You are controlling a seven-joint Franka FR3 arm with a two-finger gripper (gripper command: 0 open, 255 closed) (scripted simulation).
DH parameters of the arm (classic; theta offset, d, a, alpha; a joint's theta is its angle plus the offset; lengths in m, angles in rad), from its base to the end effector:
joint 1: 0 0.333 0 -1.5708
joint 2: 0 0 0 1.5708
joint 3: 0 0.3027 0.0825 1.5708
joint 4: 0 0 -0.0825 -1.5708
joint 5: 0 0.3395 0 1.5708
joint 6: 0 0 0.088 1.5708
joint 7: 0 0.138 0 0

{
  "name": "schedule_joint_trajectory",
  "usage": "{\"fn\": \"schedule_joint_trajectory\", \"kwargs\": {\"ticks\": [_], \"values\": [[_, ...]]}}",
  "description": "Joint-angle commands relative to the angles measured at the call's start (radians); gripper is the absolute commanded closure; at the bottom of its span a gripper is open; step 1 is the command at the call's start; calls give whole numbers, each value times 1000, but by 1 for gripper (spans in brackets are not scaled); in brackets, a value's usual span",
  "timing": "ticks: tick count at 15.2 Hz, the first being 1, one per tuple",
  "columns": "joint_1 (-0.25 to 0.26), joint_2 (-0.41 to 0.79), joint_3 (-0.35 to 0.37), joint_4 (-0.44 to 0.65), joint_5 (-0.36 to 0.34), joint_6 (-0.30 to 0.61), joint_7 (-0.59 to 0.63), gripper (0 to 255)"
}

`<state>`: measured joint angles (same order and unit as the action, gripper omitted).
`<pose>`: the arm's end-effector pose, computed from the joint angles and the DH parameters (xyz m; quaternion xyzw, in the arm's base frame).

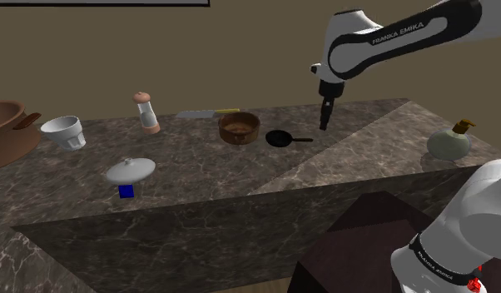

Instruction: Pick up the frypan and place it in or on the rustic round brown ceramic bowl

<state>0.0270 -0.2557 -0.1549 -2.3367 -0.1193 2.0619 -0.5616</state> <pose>0.4209 -0.0647 0.4121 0.9688 0.2456 -0.0208 0.0274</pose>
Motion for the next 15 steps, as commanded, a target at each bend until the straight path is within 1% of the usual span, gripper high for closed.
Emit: {"fn": "schedule_joint_trajectory", "kwargs": {"ticks": [1,6,11,15], "values": [[7,77,-11,31,9,42,-54,0],[13,281,-26,138,46,124,-191,0],[4,483,-14,274,86,174,-317,0],[-1,518,-11,269,92,212,-327,0]]}}
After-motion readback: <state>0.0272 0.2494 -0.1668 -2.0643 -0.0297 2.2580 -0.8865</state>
